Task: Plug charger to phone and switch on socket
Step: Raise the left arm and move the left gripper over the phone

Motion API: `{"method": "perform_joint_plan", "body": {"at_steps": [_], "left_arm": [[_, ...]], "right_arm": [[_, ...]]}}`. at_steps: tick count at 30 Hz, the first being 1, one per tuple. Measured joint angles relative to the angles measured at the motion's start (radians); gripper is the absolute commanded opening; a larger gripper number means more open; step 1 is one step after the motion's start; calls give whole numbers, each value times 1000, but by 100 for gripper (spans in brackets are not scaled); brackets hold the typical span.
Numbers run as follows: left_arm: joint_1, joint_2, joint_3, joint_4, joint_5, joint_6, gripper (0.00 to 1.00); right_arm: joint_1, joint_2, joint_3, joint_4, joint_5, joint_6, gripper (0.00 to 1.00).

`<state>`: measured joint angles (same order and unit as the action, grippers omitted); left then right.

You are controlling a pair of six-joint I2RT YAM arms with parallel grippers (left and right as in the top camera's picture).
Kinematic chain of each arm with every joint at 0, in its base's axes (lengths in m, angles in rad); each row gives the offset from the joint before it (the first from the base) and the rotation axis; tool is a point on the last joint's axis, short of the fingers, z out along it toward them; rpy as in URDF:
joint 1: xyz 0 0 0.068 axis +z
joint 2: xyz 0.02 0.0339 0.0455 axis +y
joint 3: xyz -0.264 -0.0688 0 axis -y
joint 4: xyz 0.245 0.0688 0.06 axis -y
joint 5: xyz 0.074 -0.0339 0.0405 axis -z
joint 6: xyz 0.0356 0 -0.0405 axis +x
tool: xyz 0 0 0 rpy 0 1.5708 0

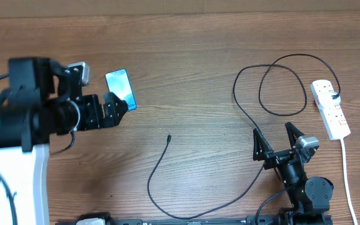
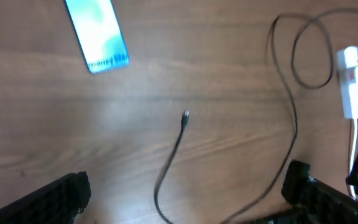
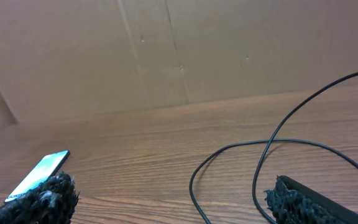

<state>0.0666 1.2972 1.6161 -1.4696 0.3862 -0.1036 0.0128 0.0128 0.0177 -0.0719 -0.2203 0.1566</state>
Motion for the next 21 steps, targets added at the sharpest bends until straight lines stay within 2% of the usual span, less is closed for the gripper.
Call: {"method": "perform_joint_plan", "body": {"at_steps": [3, 8, 9, 21], "left_arm": [[0, 85, 1, -43, 5, -3, 77], [0, 214, 2, -108, 31, -10, 14], [0, 236, 2, -119, 34, -8, 4], [-9, 390, 0, -165, 45, -9, 4]], "right_arm": [[0, 0, 0, 1, 0, 0, 100], [0, 0, 0, 1, 0, 0, 100], [0, 0, 0, 0, 0, 0, 100], [0, 0, 0, 1, 0, 0, 100]]}}
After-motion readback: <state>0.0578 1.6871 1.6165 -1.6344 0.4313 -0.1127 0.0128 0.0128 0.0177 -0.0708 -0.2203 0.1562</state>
